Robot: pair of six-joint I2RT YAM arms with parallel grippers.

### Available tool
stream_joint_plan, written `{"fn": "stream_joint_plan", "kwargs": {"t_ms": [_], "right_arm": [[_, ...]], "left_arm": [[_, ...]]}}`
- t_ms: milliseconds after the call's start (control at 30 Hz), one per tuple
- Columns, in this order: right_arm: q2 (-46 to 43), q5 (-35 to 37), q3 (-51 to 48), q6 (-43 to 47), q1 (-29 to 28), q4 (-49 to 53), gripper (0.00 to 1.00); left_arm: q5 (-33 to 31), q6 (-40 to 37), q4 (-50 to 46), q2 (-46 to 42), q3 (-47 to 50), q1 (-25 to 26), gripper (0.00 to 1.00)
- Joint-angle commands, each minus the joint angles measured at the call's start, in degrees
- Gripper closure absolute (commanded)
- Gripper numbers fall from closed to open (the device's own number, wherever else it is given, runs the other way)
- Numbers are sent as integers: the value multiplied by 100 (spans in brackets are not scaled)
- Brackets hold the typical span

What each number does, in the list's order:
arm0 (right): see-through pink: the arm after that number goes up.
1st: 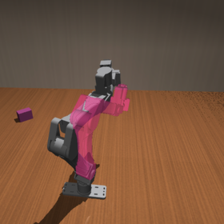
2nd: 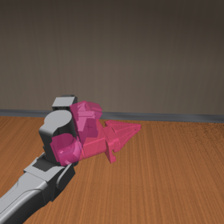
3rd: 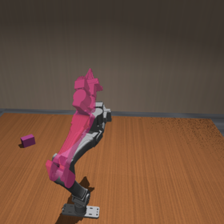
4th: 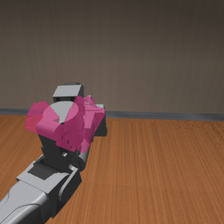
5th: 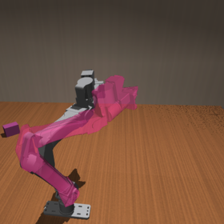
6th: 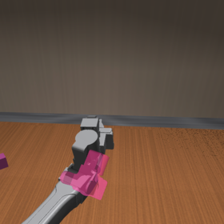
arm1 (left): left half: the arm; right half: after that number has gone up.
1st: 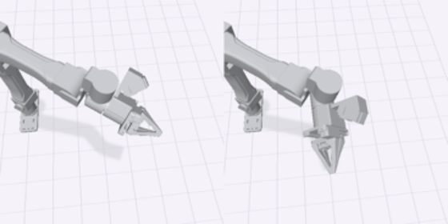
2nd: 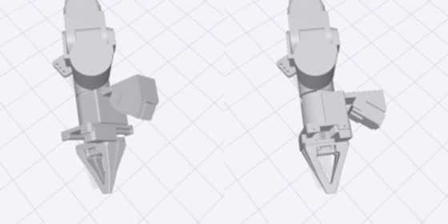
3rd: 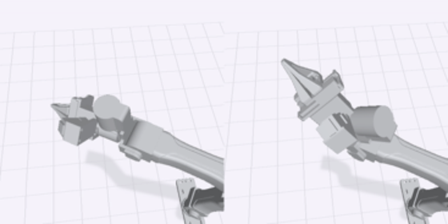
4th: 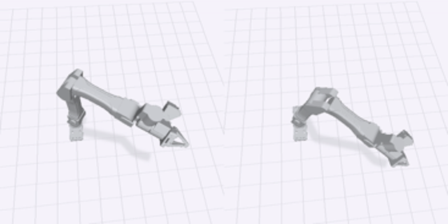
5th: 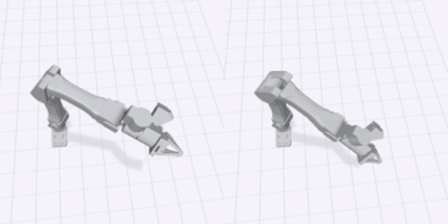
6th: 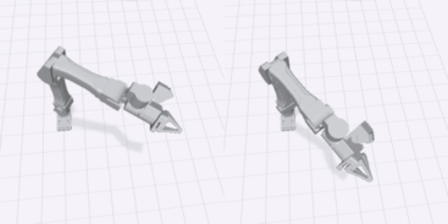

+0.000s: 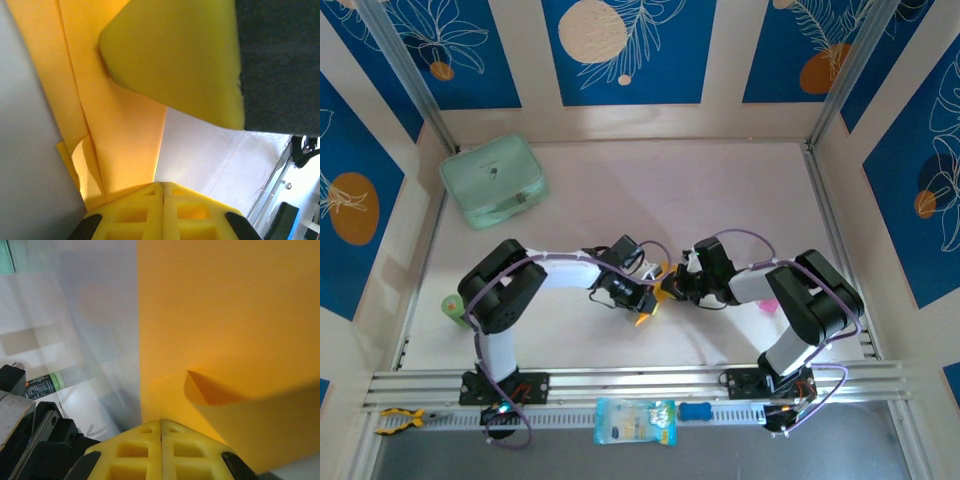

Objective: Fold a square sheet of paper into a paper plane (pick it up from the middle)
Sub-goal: Fold the wing for the fifth time at the center of the table.

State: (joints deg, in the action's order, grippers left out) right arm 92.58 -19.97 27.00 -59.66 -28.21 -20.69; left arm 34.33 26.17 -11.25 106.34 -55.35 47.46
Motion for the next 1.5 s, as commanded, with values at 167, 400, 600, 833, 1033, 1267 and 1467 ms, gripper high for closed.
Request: {"fn": "stream_joint_plan", "kwargs": {"t_ms": [167, 400, 600, 833, 1033, 1267, 1467], "right_arm": [[156, 362, -64, -51, 8, 698, 95], [173, 368, -41, -52, -7, 724, 95], [156, 362, -38, -47, -12, 724, 95], [112, 364, -37, -54, -9, 725, 95], [94, 353, -64, -101, -18, 636, 95], [72, 362, -85, -125, -34, 588, 95], [51, 347, -115, -152, -71, 524, 95]], "left_arm": [[-451, -242, -1254, -306, 357, 123, 92], [-466, -166, -1361, -516, 563, 140, 91], [-471, -8, -1330, -745, 858, 141, 92], [-639, 54, -1272, -1206, 1029, 140, 97], [-750, 90, -769, -1980, 1044, 132, 98], [-525, 72, -431, -1208, 259, 97, 90], [-595, 100, -27, -594, -202, 45, 85]]}}
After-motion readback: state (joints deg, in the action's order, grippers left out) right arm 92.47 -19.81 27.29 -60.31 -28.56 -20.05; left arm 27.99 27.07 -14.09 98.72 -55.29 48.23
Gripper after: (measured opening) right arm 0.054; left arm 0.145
